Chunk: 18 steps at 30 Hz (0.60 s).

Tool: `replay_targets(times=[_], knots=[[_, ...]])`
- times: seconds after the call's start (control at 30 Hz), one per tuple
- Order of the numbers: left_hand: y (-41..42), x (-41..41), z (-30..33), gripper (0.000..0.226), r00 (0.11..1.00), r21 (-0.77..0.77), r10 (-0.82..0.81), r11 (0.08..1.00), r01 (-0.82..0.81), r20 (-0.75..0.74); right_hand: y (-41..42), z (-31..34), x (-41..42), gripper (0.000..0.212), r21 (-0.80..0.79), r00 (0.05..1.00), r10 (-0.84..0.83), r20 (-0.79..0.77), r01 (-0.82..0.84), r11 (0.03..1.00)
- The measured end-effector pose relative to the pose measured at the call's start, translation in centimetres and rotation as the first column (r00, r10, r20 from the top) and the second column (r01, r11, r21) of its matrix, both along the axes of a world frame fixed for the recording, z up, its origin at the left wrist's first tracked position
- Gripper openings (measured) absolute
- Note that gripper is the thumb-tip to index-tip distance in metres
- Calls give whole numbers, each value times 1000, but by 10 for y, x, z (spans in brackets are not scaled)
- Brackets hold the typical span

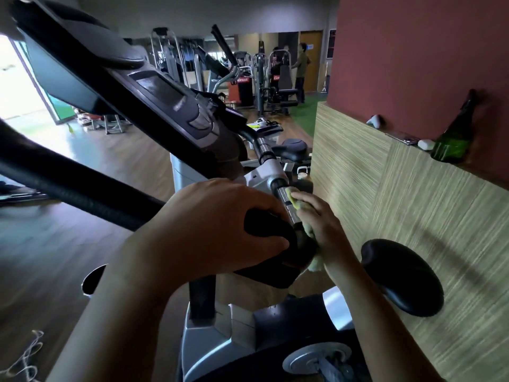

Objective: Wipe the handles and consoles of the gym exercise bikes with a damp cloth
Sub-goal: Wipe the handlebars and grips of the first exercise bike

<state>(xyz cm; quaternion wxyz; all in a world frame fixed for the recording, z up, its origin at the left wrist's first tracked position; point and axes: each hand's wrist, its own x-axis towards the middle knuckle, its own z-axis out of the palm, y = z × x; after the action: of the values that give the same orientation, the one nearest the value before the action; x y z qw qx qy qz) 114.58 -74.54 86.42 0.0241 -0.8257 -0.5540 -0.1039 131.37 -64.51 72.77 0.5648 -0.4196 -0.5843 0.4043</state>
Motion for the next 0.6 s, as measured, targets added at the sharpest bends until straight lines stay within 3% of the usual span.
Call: replay_targets(times=[0.17, 0.33, 0.5, 0.6], knots=[[0, 11, 4, 46, 997, -40, 81, 996, -81, -16, 5, -6, 3, 34, 1, 997, 70, -44, -70, 998], [6, 19, 2, 52, 988, -80, 154, 985, -154, -13, 18, -3, 13, 33, 42, 968, 173, 182, -183, 982], [3, 30, 5, 50, 969, -63, 239, 968, -243, -65, 31, 5, 3, 46, -17, 977, 209, -52, -210, 977], [0, 34, 7, 48, 957, -45, 280, 958, -284, -79, 22, 1, 7, 40, 5, 983, 179, -49, -179, 984]])
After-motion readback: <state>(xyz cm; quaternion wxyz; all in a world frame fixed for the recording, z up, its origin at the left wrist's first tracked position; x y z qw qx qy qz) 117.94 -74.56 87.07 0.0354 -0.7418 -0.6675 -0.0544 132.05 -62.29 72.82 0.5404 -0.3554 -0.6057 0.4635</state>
